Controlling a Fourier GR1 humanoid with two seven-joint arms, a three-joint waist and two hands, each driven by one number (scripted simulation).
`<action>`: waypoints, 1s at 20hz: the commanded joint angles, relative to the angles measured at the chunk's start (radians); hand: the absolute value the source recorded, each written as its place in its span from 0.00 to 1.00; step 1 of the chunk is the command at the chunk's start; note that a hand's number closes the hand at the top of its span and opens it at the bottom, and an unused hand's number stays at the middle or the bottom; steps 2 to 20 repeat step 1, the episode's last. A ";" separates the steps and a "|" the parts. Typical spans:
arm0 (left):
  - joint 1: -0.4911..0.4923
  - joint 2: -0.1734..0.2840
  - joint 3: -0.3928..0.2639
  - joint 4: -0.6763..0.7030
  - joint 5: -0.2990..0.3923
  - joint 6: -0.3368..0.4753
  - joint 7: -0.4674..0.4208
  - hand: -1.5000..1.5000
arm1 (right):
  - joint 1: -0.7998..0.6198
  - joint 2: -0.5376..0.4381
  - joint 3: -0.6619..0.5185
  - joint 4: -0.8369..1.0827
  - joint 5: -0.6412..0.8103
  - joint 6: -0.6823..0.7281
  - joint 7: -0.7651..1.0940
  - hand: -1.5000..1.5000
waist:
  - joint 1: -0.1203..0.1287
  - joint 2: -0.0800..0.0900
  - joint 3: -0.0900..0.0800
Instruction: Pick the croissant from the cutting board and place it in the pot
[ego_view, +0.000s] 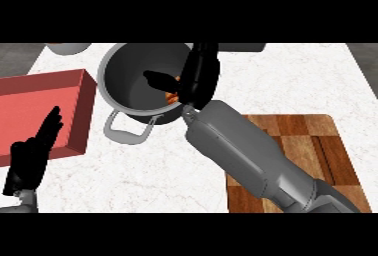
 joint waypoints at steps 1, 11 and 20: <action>0.038 0.017 0.033 -0.056 0.014 -0.002 0.029 0.50 | 0.121 0.006 0.038 -0.163 0.076 -0.078 0.066 0.00 | -0.038 -0.011 0.001; 0.038 0.017 0.033 -0.056 0.014 -0.002 0.029 0.50 | 0.121 0.006 0.038 -0.163 0.076 -0.078 0.066 0.00 | -0.038 -0.011 0.001; 0.038 0.017 0.033 -0.056 0.014 -0.002 0.029 0.50 | 0.121 0.006 0.038 -0.163 0.076 -0.078 0.066 0.00 | -0.038 -0.011 0.001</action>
